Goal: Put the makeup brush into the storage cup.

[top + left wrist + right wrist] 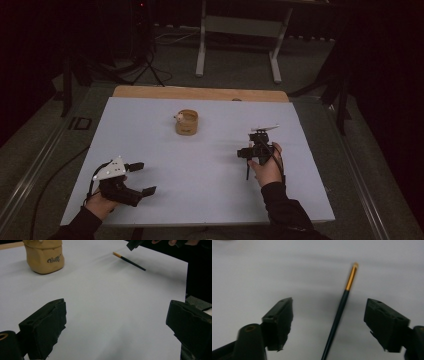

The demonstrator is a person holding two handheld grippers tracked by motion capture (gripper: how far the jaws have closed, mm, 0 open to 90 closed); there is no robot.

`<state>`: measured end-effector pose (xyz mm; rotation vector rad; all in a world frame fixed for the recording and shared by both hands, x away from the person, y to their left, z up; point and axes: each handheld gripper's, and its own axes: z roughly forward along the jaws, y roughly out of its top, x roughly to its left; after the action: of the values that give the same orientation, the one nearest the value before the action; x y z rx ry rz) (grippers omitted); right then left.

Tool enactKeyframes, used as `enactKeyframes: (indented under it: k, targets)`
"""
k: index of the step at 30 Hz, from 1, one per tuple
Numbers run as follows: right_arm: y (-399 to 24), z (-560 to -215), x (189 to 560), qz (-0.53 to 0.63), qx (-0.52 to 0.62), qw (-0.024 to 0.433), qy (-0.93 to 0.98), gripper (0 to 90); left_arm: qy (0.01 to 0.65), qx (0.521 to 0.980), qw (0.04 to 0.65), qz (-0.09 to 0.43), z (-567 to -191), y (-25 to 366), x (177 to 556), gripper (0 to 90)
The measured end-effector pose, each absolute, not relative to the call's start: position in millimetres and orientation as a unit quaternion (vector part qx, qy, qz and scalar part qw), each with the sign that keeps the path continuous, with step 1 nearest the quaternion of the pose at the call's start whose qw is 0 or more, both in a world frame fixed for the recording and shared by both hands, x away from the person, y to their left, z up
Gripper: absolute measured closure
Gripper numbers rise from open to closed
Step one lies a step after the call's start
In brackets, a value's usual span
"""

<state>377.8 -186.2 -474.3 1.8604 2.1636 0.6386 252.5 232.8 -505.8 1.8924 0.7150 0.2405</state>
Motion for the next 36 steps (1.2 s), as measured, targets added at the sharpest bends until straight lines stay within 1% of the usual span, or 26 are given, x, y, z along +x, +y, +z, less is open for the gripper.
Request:
enactKeyframes:
  k: [3, 5, 6, 8, 9, 10, 13, 17, 19, 20, 21, 24, 26, 27, 31, 33, 36]
  targets:
    - [-184, -477, 380, 0.206, 0.65, 0.1, 0.725, 41.8, 0.3, 0.791, 0.525, 0.099, -506, 233, 253, 3.6]
    - [-182, -479, 382, 0.191, 0.654, 0.106, 0.725, 47.1, 0.299, 0.791, 0.524, 0.101, -506, 233, 253, 3.6]
    - [-182, -480, 383, 0.186, 0.659, 0.098, 0.723, 49.7, 0.299, 0.791, 0.525, 0.101, -506, 233, 253, 3.6]
    - [-180, -481, 384, 0.172, 0.663, 0.107, 0.72, 52.6, 0.3, 0.789, 0.527, 0.1, -505, 233, 253, 3.6]
    - [-178, -481, 385, 0.166, 0.668, 0.111, 0.717, 57.1, 0.301, 0.787, 0.529, 0.097, -506, 233, 253, 3.6]
    - [-178, -483, 387, 0.162, 0.672, 0.106, 0.714, 56.6, 0.303, 0.786, 0.53, 0.094, -506, 234, 254, 3.6]
    - [-174, -487, 392, 0.152, 0.684, 0.092, 0.708, 59.5, 0.306, 0.783, 0.533, 0.095, -505, 234, 254, 3.6]
    - [-171, -486, 395, 0.127, 0.684, 0.108, 0.71, 63.2, 0.305, 0.782, 0.534, 0.096, -505, 235, 254, 3.6]
    - [-171, -487, 396, 0.116, 0.684, 0.108, 0.712, 65.0, 0.305, 0.783, 0.534, 0.096, -505, 234, 254, 3.6]
    - [-171, -488, 397, 0.113, 0.686, 0.107, 0.711, 68.6, 0.305, 0.783, 0.534, 0.096, -505, 234, 254, 3.6]
    - [-171, -490, 397, 0.11, 0.69, 0.101, 0.709, 68.8, 0.305, 0.783, 0.534, 0.096, -504, 234, 254, 3.6]
    - [-171, -495, 398, 0.099, 0.69, 0.105, 0.709, 70.1, 0.304, 0.784, 0.533, 0.096, -504, 234, 253, 3.6]
    - [-172, -498, 399, 0.093, 0.695, 0.099, 0.706, 70.9, 0.302, 0.786, 0.531, 0.095, -504, 233, 253, 3.6]
    - [-173, -499, 400, 0.087, 0.695, 0.101, 0.706, 73.1, 0.302, 0.787, 0.53, 0.095, -504, 233, 253, 3.6]
    - [-175, -502, 401, 0.081, 0.698, 0.097, 0.705, 77.0, 0.3, 0.787, 0.53, 0.094, -504, 232, 253, 3.5]
    - [-176, -504, 401, 0.077, 0.697, 0.095, 0.707, 81.7, 0.303, 0.786, 0.531, 0.091, -504, 233, 254, 3.5]
    - [-176, -505, 401, 0.075, 0.688, 0.098, 0.716, 83.4, 0.305, 0.787, 0.528, 0.09, -505, 233, 254, 3.5]
